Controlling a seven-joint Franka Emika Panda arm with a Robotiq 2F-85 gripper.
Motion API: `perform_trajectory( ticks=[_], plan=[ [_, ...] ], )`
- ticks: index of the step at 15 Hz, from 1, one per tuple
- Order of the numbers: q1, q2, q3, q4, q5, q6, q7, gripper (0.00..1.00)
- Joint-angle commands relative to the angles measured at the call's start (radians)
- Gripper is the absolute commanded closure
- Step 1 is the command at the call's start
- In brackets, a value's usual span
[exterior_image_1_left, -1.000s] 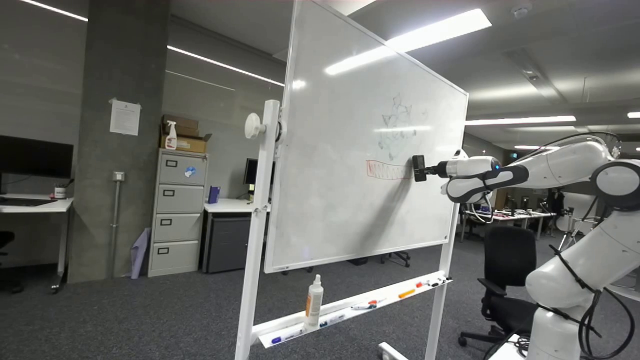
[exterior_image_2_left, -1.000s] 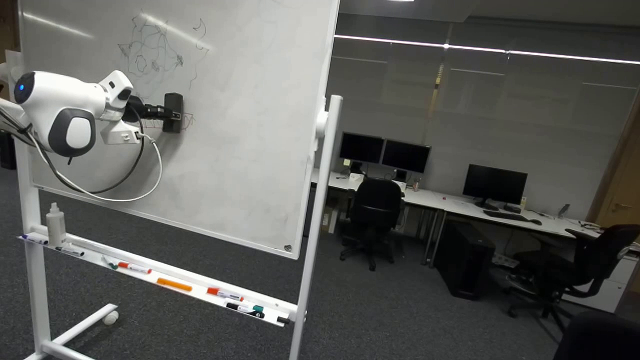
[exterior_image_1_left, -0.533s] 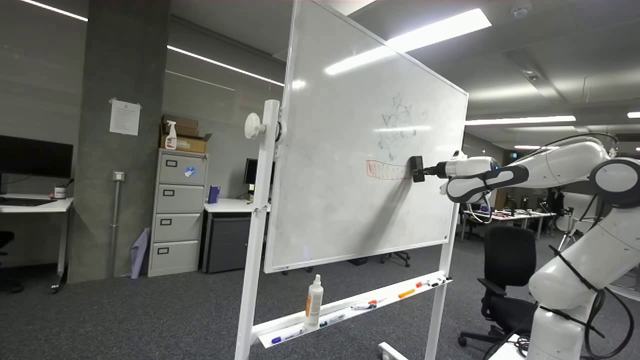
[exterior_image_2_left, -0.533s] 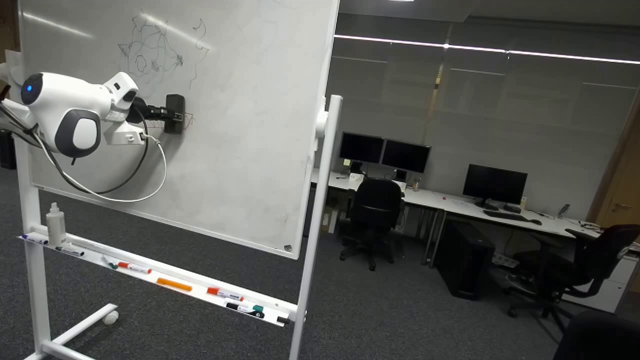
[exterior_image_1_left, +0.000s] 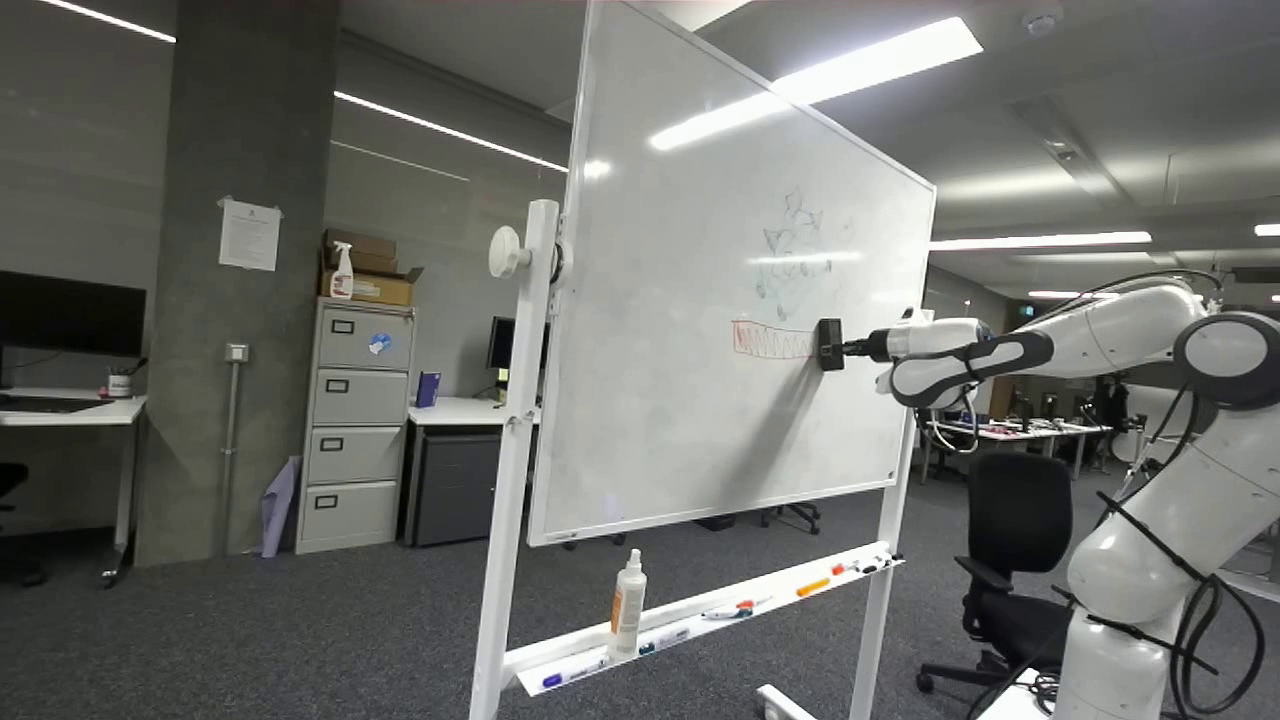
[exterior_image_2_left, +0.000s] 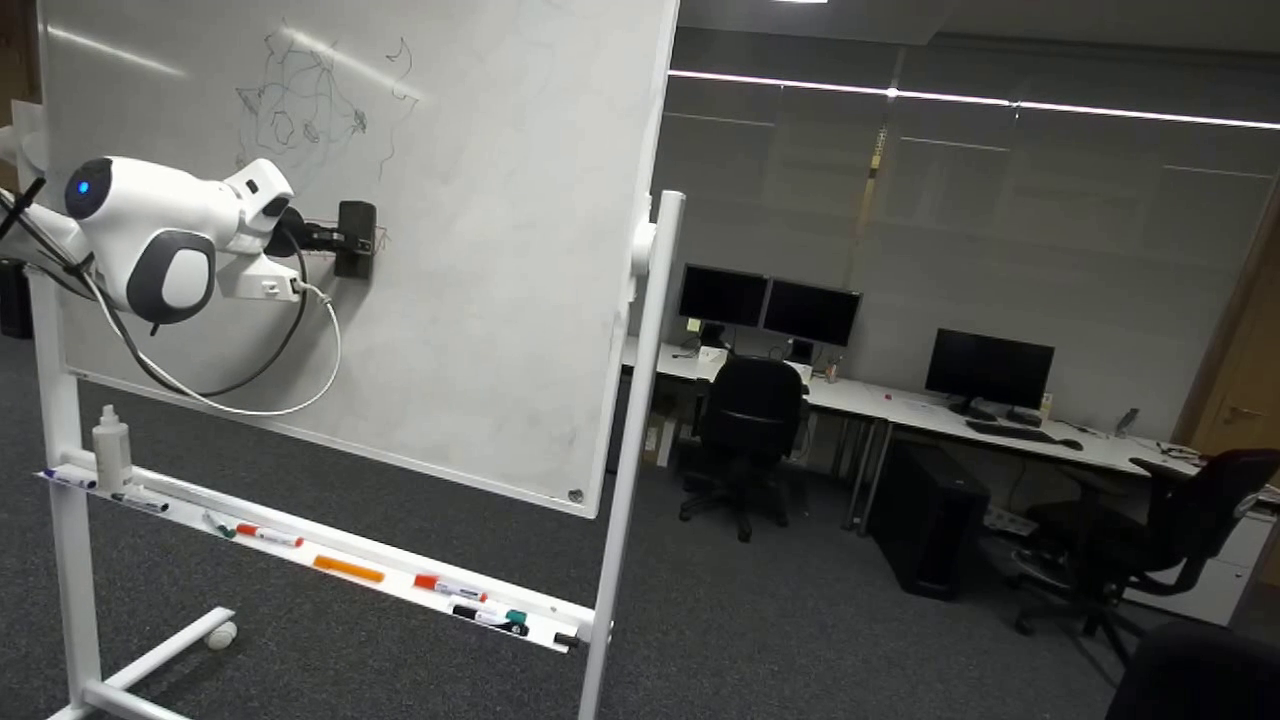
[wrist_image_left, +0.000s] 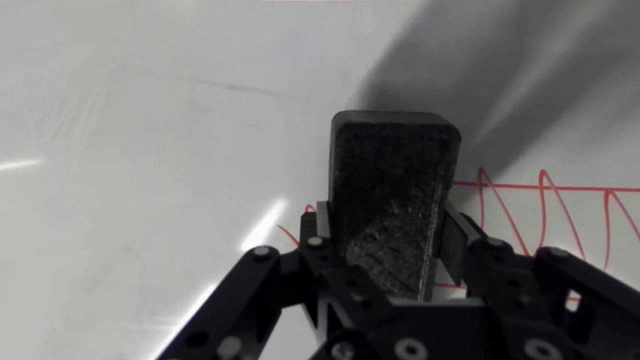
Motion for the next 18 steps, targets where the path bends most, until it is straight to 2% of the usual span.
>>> perform_trajectory(
  ticks=[1,6,11,15,18],
  plan=[
    [0.09,0.045,-0.091,0.059,-0.028,0.0,0.004,0.7],
    [0.181,0.039,-0.221,0.076,-0.025,0.0,-0.002,0.7],
    [0.233,0.039,-0.328,0.109,-0.018,0.0,-0.003,0.7],
    [0.285,0.049,-0.361,0.132,-0.019,-0.001,-0.003,0.7],
    [0.312,0.052,-0.35,0.129,-0.024,0.0,-0.009,0.7]
  ],
)
